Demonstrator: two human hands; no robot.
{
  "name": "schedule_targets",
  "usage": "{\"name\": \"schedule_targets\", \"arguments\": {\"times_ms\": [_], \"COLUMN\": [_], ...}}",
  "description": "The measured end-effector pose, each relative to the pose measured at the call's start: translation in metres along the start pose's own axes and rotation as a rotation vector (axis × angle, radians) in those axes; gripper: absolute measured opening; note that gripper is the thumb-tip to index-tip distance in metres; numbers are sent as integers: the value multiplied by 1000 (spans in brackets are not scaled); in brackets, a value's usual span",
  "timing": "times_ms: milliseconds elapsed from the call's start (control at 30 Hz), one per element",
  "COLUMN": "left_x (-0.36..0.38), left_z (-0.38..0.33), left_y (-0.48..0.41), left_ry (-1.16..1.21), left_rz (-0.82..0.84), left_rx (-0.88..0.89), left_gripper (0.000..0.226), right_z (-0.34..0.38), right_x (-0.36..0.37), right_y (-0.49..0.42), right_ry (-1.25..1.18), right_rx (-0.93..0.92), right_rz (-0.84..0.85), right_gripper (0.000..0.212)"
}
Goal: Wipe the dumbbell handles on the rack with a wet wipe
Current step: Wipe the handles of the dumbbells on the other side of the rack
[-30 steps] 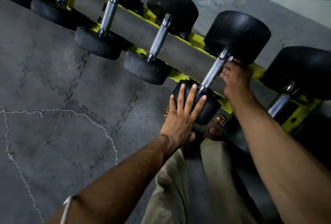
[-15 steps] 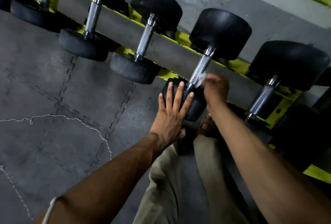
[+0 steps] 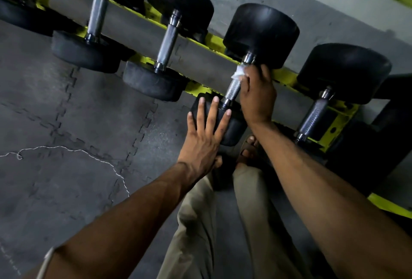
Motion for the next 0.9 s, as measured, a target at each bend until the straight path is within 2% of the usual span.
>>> {"name": "schedule_targets", "arguments": {"times_ms": [100, 200, 233, 367, 433, 467, 533, 600, 700, 733, 833, 900], "left_x": [0, 2, 2, 0, 0, -1, -2, -3, -2, -2, -1, -2], "left_z": [0, -1, -1, -1, -1, -2, 0, 1, 1, 0, 4, 7], "left_y": [-1, 0, 0, 0, 0, -1, -1, 0, 2, 1, 3, 4], "left_ry": [7, -1, -1, 11, 3, -5, -8, 10, 20, 24, 46, 42], "left_rz": [2, 18, 23, 31, 37, 38, 40, 38, 35, 36, 44, 29], "left_rx": [1, 8, 9, 9, 16, 26, 45, 60, 86, 96, 122, 157], "left_gripper": [145, 145, 146, 146, 145, 144, 143, 141, 137, 137, 134, 132], "right_z": [10, 15, 20, 58, 65, 64, 59, 55, 61, 61, 60, 59], "right_x": [2, 18, 25, 69, 85, 89, 88, 77, 68, 70, 91, 96], "right_y": [-18, -12, -12, -18, -14, -9, -9, -11, -14, -15, -7, -7], "right_ry": [156, 357, 440, 861, 904, 890, 778, 648, 700, 737, 795, 767], "right_rx": [-243, -355, -374, -365, -260, -211, -152, -138, -342, -333, -233, -145], "right_rz": [-8, 126, 218, 873, 1209, 1324, 1378, 1321, 1224, 1224, 1421, 1473], "right_gripper": [23, 22, 22, 27, 27, 22, 16, 20, 18, 15, 23, 23]}}
Point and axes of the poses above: each hand's wrist, its own y-axis away from the middle knuckle, its own x-axis out of the palm, z = x × y, the point moved 8 cm from there along -y, towards the middle knuckle, and after that the axes turned 3 degrees about z, right-handed, at the moved point
